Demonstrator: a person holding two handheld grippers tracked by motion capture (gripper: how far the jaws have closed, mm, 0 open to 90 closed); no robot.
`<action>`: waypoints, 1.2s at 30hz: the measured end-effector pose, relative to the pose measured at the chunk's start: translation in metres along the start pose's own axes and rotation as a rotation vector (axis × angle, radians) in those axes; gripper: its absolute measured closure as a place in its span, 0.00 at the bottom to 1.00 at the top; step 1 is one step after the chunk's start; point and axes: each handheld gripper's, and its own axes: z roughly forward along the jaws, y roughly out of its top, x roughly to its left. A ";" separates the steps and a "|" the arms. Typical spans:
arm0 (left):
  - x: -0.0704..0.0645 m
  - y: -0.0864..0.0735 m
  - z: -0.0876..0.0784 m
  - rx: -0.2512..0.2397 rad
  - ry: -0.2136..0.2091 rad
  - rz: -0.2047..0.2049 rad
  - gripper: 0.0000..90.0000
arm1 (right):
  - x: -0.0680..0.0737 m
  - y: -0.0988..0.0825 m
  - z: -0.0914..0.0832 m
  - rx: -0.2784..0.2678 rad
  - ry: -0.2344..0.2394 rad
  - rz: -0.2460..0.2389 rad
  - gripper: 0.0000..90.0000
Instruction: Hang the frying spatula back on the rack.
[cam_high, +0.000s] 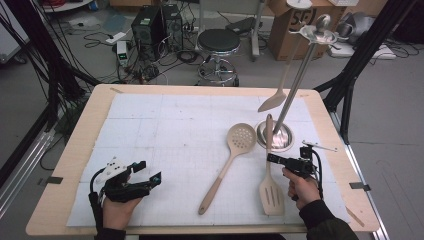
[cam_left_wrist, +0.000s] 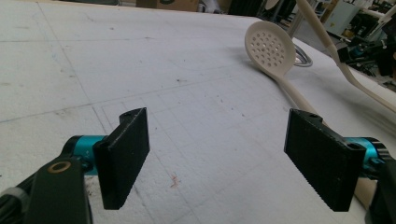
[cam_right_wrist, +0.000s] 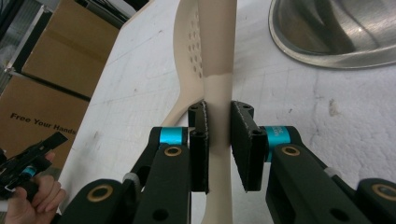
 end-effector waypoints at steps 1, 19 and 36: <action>0.000 0.000 0.000 0.002 0.001 0.002 0.25 | 0.002 0.000 -0.001 0.011 0.010 0.019 0.87; 0.000 0.000 0.001 0.004 -0.001 0.005 0.25 | 0.017 -0.002 -0.002 0.019 0.076 -0.038 0.87; -0.001 0.000 0.001 0.003 0.001 0.004 0.25 | 0.042 0.012 -0.037 -0.128 0.146 -0.118 0.87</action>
